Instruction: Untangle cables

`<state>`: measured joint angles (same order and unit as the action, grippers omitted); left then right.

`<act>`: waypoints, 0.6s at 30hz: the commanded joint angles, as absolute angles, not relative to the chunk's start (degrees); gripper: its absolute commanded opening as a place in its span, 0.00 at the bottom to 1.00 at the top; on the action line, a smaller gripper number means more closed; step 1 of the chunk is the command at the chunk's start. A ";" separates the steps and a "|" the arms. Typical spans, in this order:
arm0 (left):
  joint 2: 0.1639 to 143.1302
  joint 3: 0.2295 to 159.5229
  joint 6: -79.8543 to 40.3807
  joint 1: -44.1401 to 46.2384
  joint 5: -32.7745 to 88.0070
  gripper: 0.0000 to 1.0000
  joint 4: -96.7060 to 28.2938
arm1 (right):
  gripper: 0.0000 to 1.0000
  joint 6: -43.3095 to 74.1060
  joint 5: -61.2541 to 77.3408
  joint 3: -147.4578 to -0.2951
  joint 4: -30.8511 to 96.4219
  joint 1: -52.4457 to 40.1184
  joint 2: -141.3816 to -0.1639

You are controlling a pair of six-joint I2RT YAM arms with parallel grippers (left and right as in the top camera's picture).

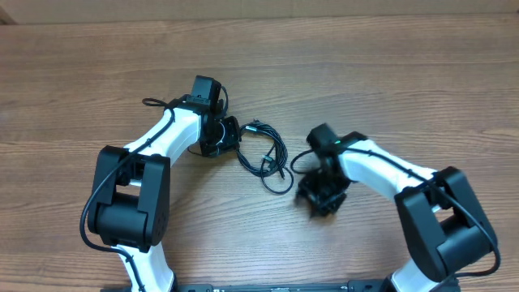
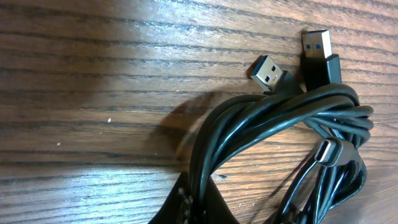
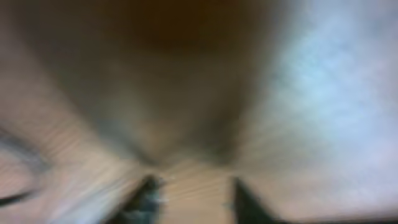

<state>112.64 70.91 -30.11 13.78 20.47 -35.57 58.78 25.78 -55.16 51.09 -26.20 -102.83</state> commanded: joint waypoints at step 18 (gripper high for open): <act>113.23 71.09 -7.46 10.31 47.75 0.04 -33.58 | 0.45 48.58 21.69 -55.13 40.53 -25.61 -103.00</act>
<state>112.64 70.91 -16.95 11.97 34.13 -33.82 49.23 26.06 -55.18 41.15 -26.63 -102.72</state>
